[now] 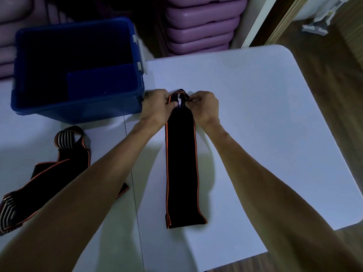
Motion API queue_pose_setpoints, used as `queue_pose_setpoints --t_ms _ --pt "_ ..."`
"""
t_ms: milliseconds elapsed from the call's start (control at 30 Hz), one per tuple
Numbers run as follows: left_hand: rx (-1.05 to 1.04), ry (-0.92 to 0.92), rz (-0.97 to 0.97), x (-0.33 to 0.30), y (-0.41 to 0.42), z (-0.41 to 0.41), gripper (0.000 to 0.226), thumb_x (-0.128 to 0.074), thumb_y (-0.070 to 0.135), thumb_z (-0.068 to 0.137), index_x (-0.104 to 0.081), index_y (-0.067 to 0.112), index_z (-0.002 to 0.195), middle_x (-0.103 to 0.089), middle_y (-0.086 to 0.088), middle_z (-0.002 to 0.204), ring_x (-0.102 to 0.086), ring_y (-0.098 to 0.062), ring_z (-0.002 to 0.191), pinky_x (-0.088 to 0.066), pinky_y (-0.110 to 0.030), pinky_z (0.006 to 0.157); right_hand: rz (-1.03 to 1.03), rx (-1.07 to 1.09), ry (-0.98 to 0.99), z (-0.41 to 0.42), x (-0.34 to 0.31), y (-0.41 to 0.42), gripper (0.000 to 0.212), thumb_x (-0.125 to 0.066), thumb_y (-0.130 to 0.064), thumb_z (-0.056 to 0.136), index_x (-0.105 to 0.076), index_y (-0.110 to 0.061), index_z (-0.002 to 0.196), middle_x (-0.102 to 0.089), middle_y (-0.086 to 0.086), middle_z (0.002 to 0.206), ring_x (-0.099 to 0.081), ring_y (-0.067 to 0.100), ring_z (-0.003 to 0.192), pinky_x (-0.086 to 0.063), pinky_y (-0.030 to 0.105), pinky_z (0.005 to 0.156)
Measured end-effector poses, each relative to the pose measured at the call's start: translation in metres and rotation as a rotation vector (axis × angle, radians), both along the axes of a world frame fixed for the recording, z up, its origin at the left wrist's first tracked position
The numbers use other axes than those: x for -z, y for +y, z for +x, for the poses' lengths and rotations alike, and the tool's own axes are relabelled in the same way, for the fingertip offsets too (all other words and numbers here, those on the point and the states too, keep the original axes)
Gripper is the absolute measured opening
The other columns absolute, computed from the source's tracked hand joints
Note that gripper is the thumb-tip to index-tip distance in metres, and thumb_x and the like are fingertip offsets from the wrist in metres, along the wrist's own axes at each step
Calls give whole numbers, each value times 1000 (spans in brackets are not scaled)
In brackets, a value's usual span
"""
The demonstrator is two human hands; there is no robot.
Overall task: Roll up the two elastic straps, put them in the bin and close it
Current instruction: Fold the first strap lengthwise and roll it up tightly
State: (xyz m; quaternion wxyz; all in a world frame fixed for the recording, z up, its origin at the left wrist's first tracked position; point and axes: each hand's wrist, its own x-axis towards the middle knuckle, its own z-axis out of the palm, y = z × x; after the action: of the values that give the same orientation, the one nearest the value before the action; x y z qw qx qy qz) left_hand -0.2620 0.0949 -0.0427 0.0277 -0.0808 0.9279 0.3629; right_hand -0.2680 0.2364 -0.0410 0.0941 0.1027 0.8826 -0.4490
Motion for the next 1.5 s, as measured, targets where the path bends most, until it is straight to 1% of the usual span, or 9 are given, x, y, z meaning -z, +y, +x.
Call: queue_pose_setpoints --t_ms 133,233,400,600,700,933,1100,1267,1500 --pt "10 23 -47 -1 6 2 9 -62 8 88 -67 0 87 -66 -14 78 -62 -28 72 -50 -33 66 -91 58 -100 -7 -10 -6 13 -68 -1 80 -69 -14 82 -64 -7 74 -61 9 69 -50 12 61" --pt "-26 36 -71 2 8 2 14 -54 8 91 -63 1 84 -63 -13 75 -54 -21 67 -46 -32 61 -43 60 -126 -14 -9 -6 6 -66 1 79 -71 4 82 -73 15 84 -66 23 72 -58 36 71" --pt "-11 45 -159 2 8 -3 26 -57 26 94 -64 2 91 -66 -16 84 -60 -30 78 -47 -36 69 40 39 -46 -13 -2 -6 22 -67 -12 87 -64 5 73 -57 10 63 -45 17 54 -37 25 49" --pt "-3 21 -239 6 8 -8 25 -52 23 97 -61 0 98 -65 -17 95 -61 -30 87 -43 -34 66 124 28 -7 -13 5 -7 15 -59 -11 89 -57 -9 74 -55 -1 63 -44 12 50 -38 27 50" --pt "-20 63 -208 4 6 -1 29 -54 29 95 -60 1 103 -64 -17 100 -60 -30 92 -46 -35 72 66 24 -12 -13 2 -4 10 -65 -21 91 -67 -11 91 -68 2 83 -60 14 67 -48 25 61" --pt "81 229 -20 -2 -1 90 33 -53 21 95 -52 7 125 -50 -14 124 -52 -25 112 -43 -31 99 -64 -4 13 52 -13 17 55 -68 -22 88 -47 -18 139 -58 8 112 -60 21 103 -44 17 82" --pt "167 151 -20 11 -6 191 35 -44 34 99 -55 13 124 -51 -5 127 -49 -20 116 -40 -30 103 14 -175 86 162 -14 26 42 -64 -24 92 -55 -19 133 -51 -2 121 -53 22 118 -43 32 103" --pt "156 101 -6 20 -1 207 36 -59 29 93 -57 10 124 -47 -12 118 -55 -27 101 -52 -37 86 92 -201 -87 217 -7 28 45 -66 -33 90 -54 -25 133 -46 -1 118 -53 19 109 -48 26 89" --pt "132 281 -72 -4 -9 221 26 -51 24 97 -63 10 115 -50 -11 121 -51 -26 110 -45 -31 93 114 -194 195 262 -21 30 35 -52 -45 97 -58 -29 127 -40 -9 139 -42 13 124 -54 32 89"
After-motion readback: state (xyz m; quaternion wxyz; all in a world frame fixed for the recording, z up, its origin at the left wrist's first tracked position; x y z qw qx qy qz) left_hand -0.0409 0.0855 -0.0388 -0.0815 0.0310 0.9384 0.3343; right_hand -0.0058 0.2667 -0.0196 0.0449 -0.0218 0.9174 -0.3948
